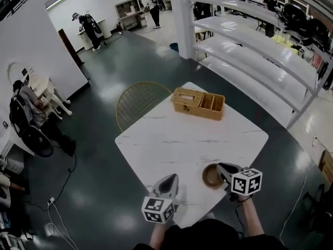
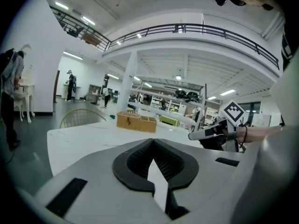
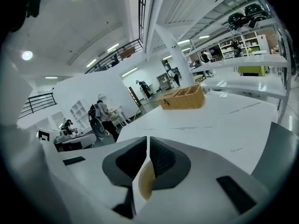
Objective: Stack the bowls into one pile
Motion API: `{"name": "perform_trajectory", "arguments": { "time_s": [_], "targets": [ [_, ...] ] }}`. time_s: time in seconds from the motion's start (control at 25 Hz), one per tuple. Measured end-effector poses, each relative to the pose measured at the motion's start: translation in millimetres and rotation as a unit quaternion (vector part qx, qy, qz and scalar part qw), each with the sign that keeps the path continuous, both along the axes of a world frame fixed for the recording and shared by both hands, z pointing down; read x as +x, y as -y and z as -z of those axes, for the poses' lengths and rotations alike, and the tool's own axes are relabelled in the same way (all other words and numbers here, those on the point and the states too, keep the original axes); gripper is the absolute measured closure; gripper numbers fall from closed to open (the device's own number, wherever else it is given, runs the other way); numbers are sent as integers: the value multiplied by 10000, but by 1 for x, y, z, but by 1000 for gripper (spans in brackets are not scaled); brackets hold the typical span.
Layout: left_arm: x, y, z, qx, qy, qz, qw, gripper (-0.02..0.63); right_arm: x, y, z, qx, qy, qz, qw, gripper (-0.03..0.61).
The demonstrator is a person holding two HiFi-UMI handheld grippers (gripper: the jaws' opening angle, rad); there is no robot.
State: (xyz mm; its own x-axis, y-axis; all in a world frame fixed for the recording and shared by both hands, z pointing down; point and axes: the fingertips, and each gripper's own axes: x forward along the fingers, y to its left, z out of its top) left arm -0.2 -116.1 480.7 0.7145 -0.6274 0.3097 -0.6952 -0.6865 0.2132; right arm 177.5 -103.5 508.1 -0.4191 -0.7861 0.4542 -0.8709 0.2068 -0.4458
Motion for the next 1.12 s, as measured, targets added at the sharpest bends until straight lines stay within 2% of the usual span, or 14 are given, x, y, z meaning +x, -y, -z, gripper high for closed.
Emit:
{"name": "perform_trajectory", "arguments": {
  "time_s": [0.16,0.28,0.72,1.12],
  "targets": [
    [-18,-1,24,356,-27,163,9992,600,-26,2,36,533,406,425,9968,554],
    [-31,1,38,607,-11,308,9977,599,-35,7,64,970,779,462,9912,554],
    [-77,-1,85,1174,-71,812,9897,598,-47,11,130,2014,622,590,9758,561],
    [-103,2,101,1522,-55,1218,9808,598,-50,15,153,2601,537,637,9620,565]
  ]
}}
